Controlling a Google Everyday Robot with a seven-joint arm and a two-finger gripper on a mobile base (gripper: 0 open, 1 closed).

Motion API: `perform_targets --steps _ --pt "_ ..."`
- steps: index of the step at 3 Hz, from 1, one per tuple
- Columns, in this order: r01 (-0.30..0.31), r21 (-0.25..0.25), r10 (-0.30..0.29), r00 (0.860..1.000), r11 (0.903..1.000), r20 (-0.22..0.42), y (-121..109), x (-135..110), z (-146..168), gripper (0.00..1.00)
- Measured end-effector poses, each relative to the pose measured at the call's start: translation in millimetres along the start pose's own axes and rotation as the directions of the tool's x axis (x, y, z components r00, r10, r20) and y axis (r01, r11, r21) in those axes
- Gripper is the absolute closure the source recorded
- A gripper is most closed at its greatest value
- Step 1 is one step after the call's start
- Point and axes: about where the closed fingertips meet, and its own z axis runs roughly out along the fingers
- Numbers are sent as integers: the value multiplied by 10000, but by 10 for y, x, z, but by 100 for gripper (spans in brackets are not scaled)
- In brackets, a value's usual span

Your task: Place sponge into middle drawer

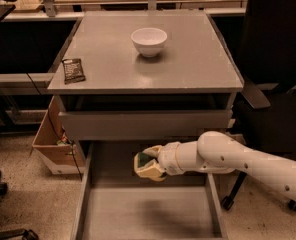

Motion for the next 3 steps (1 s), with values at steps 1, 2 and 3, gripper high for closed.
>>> perform_targets --steps 1,2,3 --pt "0 0 0 10000 10000 0 0 0 0 100" --pt "-219 -160 221 9997 9996 137 46 206 345 100" --pt "-594 -225 595 9982 9980 48 61 545 816 100"
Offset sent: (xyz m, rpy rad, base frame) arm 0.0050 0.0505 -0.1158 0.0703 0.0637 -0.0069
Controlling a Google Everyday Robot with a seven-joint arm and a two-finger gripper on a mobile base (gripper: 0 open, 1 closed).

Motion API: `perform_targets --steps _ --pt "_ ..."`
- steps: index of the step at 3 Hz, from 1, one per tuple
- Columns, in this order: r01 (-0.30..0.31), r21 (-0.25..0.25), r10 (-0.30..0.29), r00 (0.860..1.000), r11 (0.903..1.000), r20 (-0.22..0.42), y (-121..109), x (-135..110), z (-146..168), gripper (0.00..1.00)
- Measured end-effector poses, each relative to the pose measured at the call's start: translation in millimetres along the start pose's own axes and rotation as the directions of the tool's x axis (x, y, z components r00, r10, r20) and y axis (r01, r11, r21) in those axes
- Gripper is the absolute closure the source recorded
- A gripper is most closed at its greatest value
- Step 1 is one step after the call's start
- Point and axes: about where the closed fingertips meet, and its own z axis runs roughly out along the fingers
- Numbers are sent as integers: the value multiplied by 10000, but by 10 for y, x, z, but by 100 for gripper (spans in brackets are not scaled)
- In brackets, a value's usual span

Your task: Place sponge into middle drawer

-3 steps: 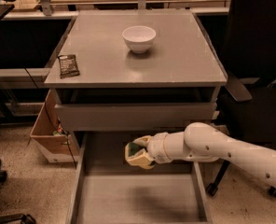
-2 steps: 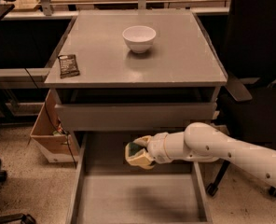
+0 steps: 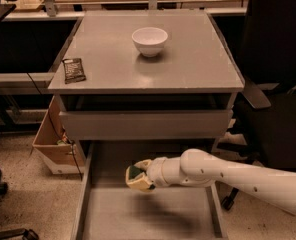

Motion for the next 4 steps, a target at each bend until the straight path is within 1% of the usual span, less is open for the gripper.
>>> perform_targets --steps 1,2,3,4 --pt "-206 13 206 9995 9998 -246 -29 298 392 100" --pt "-323 106 329 9979 9994 -561 -72 594 701 100" --pt "-413 306 440 9946 9987 -941 -120 846 855 84" --pt "-487 495 537 9930 9976 -1051 -155 986 900 60"
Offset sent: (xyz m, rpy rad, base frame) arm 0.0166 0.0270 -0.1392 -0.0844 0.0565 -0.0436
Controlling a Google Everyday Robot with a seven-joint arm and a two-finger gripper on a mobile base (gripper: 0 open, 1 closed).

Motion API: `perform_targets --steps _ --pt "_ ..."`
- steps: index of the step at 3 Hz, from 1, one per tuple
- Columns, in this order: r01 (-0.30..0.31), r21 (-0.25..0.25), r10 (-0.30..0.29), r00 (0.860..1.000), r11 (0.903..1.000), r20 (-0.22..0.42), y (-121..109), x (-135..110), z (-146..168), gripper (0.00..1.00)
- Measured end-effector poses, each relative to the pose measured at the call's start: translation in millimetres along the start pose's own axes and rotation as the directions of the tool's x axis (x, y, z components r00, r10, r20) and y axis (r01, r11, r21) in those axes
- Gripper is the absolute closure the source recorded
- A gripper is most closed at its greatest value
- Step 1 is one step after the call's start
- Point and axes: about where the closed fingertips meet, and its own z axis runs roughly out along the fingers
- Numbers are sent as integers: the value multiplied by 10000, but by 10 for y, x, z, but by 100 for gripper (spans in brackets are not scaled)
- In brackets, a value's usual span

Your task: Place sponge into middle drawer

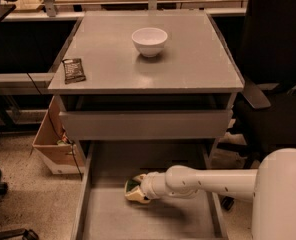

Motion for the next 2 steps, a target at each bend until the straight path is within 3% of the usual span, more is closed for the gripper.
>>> perform_targets --steps 2 --pt "4 60 -5 9998 10000 204 -3 11 -12 14"
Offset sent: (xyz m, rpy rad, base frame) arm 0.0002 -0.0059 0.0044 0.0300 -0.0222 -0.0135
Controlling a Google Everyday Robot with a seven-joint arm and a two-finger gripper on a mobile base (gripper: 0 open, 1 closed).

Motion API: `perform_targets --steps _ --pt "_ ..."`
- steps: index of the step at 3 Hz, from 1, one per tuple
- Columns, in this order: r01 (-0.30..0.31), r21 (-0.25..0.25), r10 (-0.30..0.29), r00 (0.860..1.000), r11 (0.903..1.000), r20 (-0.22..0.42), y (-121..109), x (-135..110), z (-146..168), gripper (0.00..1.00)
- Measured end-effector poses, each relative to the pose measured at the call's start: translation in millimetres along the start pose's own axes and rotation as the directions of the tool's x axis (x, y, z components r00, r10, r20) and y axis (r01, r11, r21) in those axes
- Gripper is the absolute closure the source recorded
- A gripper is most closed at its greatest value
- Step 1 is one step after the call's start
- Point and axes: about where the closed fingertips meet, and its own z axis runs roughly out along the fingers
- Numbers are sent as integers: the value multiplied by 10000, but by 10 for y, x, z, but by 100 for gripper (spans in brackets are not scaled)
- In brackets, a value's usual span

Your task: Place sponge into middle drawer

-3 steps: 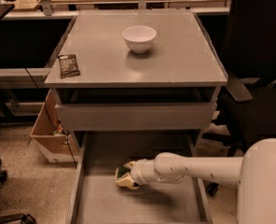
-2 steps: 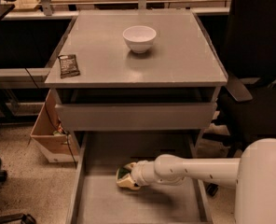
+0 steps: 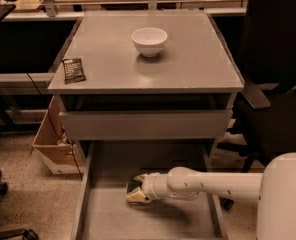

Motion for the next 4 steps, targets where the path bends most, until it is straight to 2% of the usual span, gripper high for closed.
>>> perform_targets --steps 1,2,3,4 --pt "-3 -62 4 9999 10000 160 16 -31 -22 0" --pt "-31 -265 42 9992 9996 399 31 -74 -87 0" --pt "-185 -509 223 9970 9985 741 43 -54 -305 0" --pt "-443 -395 479 9944 9982 946 -14 67 -828 0"
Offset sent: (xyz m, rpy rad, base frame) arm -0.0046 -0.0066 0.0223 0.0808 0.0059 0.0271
